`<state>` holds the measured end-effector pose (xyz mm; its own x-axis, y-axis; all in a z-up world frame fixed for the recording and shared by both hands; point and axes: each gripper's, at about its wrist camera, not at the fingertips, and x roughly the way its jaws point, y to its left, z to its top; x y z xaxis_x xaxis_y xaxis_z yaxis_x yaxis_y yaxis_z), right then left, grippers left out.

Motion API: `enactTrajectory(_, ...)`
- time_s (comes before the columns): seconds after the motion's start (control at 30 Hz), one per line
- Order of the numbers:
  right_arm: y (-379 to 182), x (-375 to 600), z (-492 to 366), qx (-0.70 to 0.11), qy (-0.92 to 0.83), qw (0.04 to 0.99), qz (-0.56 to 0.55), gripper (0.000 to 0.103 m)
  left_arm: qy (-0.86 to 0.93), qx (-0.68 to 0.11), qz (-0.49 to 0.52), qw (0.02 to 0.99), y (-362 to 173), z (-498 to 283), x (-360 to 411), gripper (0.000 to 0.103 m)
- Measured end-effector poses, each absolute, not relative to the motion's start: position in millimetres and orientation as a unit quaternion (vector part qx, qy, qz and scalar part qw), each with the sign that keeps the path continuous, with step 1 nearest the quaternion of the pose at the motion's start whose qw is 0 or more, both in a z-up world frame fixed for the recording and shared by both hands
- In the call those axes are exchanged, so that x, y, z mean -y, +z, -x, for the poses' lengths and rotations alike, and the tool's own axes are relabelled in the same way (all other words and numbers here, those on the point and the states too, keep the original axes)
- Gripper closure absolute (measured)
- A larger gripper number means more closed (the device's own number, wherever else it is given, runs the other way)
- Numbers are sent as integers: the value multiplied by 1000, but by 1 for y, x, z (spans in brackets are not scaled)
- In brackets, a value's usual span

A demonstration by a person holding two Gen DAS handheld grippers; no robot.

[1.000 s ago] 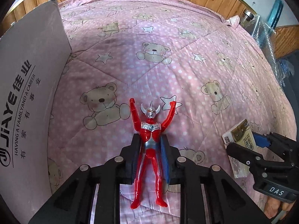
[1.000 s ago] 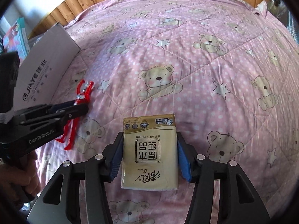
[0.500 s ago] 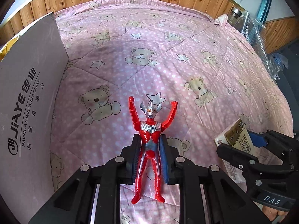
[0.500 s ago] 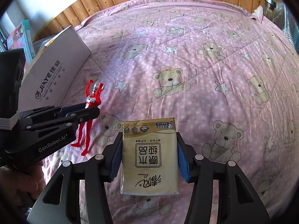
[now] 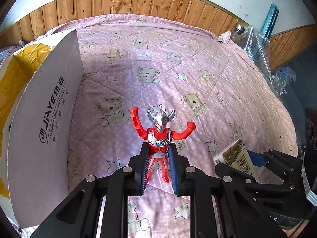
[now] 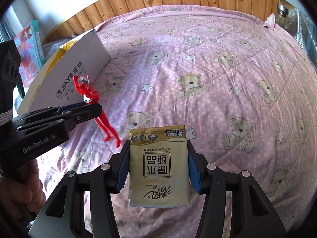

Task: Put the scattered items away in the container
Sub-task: 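Lift the tissue pack and red figure and carry both toward the white box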

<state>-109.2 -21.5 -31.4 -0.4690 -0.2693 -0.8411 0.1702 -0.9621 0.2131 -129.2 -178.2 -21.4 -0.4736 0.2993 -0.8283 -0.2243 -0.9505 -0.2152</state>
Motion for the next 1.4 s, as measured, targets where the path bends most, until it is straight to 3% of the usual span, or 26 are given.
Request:
enactTrajectory(0.47,-5,46,77,35,-870,131,-474,49,875,72,446,173,16,91,202,92)
enactTrajectory(0.7,-8,50,65,31,-871,125,-474,49,856,119,471,176,-4,85,221,95)
enactTrajectory(0.83,-20,45,65,35,-869,117,-479,49,836,154,504,156,-31,93,230,75)
enactTrajectory(0.97,-29,36,72,46,-867,112,-483,49,832,171,504,157,-40,109,221,64)
enactTrajectory(1.27,-41,20,93,71,-860,116,-491,49,827,139,532,119,-79,163,196,64)
enactTrajectory(1.4,-50,15,99,81,-855,119,-498,49,832,126,527,117,-92,165,192,70)
